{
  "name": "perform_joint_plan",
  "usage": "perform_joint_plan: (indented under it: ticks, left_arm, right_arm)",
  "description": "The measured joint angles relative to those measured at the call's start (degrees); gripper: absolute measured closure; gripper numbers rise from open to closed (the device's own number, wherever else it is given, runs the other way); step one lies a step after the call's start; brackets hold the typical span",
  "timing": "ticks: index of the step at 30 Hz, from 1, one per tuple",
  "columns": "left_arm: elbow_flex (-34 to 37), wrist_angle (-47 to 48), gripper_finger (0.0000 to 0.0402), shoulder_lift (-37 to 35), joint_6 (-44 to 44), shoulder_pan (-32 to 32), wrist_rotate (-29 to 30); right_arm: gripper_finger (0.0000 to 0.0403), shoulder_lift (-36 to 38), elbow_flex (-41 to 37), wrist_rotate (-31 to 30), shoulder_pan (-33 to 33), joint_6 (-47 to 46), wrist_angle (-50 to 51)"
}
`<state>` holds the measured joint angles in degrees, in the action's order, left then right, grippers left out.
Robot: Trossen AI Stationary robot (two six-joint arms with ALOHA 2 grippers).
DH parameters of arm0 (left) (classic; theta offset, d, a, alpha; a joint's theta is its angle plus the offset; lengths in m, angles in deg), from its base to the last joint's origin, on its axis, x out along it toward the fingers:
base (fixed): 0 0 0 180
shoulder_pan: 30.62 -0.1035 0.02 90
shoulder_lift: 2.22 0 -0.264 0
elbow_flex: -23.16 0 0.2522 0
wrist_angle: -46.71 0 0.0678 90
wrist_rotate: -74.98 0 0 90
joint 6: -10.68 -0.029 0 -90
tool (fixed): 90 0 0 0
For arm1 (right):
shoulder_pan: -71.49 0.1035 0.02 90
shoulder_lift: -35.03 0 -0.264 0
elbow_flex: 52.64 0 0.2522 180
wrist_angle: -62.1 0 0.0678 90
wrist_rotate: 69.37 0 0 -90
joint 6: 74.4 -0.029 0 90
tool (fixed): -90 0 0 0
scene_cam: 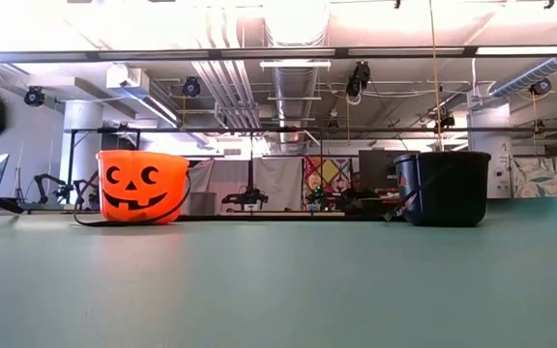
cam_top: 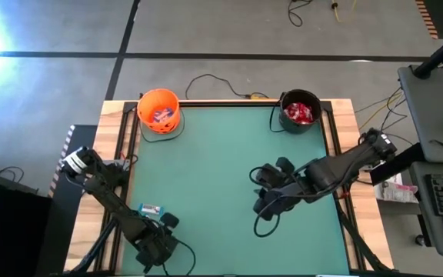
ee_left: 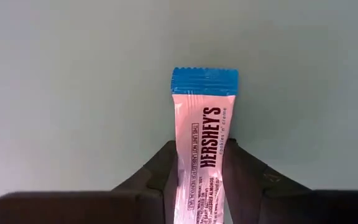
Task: Sort candy by brand, put in halloween buckets
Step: Put the white chocolate into the orange bucket
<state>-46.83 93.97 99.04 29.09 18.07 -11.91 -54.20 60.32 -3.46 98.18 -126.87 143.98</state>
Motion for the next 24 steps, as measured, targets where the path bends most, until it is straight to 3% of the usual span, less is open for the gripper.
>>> perform_joint_plan:
  ticks: [7, 13, 17, 21, 24]
  left_arm:
    - [-0.24, 12.31, 0.0335, -9.75, 3.12, -5.94, 12.57]
    - [-0.28, 19.71, 0.0368, -24.02, 2.05, -18.39, 20.11]
    - [-0.28, 20.99, 0.0394, -33.26, -1.31, -30.69, 20.91]
    - [-0.26, 19.77, 0.0398, -37.81, -4.77, -42.59, 14.69]
    - [0.26, 17.41, 0.0383, -37.79, -4.2, -46.85, 10.92]
  right_arm:
    - [0.0281, 0.03, 6.6, -0.88, -0.24, 0.3, 8.67]
    - [0.0277, 0.03, 11.11, -4.56, -0.28, 0.74, 9.57]
    - [0.0283, 0.03, 13.12, -4.55, -0.22, 0.68, 9.53]
    - [0.0287, 0.03, 13.33, -4.43, 0.17, -0.21, 9.57]
    - [0.0285, -0.12, 13.03, -4.38, 0.44, -0.59, 9.55]
